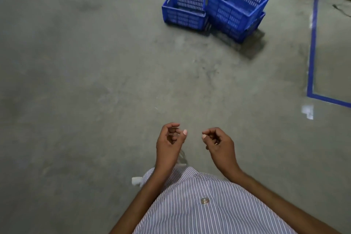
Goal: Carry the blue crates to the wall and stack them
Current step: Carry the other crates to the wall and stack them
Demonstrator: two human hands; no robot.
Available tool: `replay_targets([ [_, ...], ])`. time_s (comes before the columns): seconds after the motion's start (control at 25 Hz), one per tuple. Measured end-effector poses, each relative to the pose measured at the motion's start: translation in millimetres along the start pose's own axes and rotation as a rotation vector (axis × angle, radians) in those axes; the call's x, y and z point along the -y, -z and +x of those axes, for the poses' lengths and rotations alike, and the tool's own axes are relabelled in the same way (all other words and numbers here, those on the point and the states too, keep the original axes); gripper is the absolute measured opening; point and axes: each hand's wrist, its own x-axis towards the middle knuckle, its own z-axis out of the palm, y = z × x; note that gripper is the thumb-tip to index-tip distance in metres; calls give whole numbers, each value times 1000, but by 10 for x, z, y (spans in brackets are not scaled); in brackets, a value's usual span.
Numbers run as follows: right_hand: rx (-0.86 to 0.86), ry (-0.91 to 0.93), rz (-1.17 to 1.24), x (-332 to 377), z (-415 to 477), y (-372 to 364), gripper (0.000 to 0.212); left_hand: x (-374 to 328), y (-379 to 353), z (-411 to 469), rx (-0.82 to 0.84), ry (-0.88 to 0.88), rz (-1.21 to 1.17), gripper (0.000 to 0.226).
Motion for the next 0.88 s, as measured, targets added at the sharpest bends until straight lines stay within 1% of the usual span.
replay_targets([
  [0.16, -124, -15, 52, 332, 1256, -101, 14, -291, -215, 1382, 72, -17, 25, 26],
  [0.28, -272, -15, 141, 829, 2215, -84, 13, -757, -436, 2468, 107, -79, 22, 25],
  [0.4, -348, -38, 184, 1277, 3013, -16, 11, -1225, -764, 3334, 149, -96, 28, 24],
  [0.56, -413, -43, 205, 1518, 4129, 174, 11, -1636, -1375, 4448, 211, -115, 4, 23],
  [0.68, -471, -67, 238, 1611, 5129, 380, 12, -1835, -1945, 5345, 216, -109, 4, 22],
  [0.88, -494, -91, 269, 1880, 6729, 897, 9, -2324, -2850, 6737, 218, -115, 31, 20],
])
